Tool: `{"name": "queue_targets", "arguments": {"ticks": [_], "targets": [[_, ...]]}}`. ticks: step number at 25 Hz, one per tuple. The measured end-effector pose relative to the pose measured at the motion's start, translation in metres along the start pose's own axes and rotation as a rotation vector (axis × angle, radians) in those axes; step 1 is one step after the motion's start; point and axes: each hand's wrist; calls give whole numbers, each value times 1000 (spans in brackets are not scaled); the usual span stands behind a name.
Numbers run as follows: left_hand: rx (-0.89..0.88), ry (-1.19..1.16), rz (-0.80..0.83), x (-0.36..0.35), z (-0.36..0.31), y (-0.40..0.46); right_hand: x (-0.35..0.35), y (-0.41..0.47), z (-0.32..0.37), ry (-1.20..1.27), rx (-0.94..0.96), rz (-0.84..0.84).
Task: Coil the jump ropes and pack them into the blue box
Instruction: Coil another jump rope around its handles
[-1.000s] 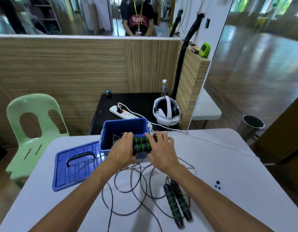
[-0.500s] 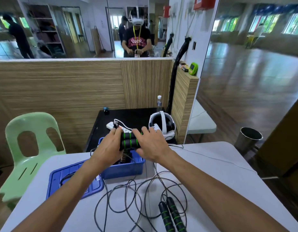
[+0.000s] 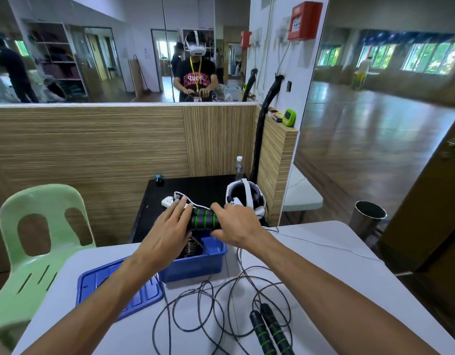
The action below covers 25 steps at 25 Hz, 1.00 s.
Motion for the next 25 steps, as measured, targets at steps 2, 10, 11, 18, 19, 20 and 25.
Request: {"name": "queue_targets", "arguments": {"ticks": [2, 10, 11, 18, 19, 20, 25], "targets": [[-23, 43, 6, 13, 2, -1, 2, 1, 3, -6, 5, 3], [101, 1, -78, 38, -8, -11, 10, 2, 10, 19, 3, -41], [82, -5, -86, 37, -9, -14, 10, 2, 8, 8, 4, -48], [132, 16, -105, 39, -11, -10, 6, -5, 12, 2, 24, -39], [130, -15, -102, 35, -10, -12, 6, -5, 12, -11, 28, -51], [103, -28, -84, 34, -9, -13, 7, -6, 10, -22, 24, -55], [66, 74, -62, 44, -8, -9, 5, -11, 11, 4, 17, -12]]}}
Point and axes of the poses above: each hand's wrist, its own y-axis towards the middle knuckle, its own x-axis out of the back of the hand, z = x × y, and after that the axes turned 14 degrees about -x, right-handed
